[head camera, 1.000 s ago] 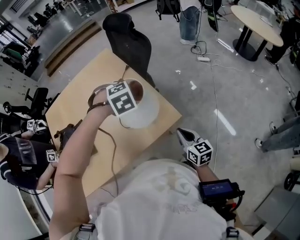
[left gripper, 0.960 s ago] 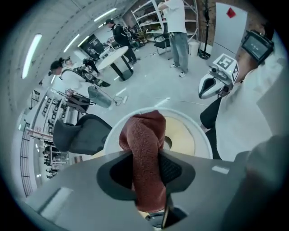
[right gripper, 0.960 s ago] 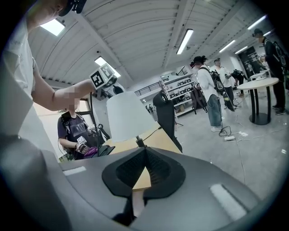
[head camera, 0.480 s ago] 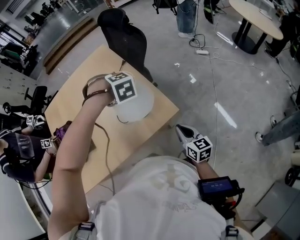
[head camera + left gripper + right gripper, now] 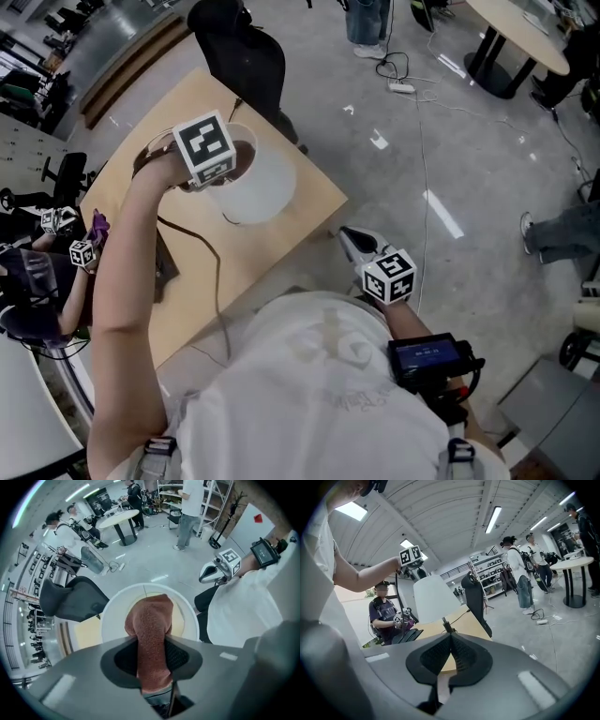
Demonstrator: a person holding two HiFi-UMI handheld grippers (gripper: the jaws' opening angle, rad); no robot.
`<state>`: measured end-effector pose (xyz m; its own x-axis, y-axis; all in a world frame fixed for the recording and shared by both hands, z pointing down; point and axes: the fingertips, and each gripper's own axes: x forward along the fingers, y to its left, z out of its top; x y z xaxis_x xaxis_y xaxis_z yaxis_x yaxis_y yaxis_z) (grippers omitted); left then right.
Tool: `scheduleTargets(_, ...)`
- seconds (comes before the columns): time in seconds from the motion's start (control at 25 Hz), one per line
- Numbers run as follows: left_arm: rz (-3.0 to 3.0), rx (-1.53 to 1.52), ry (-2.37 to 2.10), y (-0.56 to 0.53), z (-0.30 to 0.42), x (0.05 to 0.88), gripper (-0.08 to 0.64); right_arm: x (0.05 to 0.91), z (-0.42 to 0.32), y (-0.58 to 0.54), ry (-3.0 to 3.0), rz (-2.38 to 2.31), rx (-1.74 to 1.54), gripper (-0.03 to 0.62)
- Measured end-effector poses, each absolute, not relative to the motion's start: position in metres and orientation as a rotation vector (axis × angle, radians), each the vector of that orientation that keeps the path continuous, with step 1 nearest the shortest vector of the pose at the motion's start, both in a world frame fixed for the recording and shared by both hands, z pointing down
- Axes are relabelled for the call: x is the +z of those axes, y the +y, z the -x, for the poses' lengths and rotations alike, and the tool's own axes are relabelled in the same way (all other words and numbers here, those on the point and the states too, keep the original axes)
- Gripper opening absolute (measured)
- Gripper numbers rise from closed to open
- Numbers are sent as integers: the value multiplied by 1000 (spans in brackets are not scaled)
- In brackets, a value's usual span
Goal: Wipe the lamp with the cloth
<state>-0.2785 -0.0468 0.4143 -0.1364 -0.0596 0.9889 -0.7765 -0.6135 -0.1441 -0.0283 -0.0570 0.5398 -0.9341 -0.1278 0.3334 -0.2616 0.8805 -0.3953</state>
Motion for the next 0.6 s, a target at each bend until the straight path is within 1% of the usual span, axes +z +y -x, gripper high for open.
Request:
scheduleTargets(0.12, -1615, 1783, -1062, -44, 297, 391, 121, 537, 37, -56, -2762, -263, 617, 14)
scheduleTargets(0.2, -1619, 1713, -1188, -43, 306, 365, 121, 536, 44, -60, -2771, -236, 601, 14)
scheduleTargets(0.32, -1661, 1596, -1376, -49, 303, 346, 122, 541, 35, -64, -2767, -211, 604, 14)
scheduleTargets(0.4, -1717, 1475, -1503, -50, 297, 338, 121, 544, 26, -64, -2757, -198, 606, 14)
scheduleTargets(0.6, -1815, 1063, -1757, -33, 289, 326, 121, 539, 27, -66, -2765, -153, 577, 14)
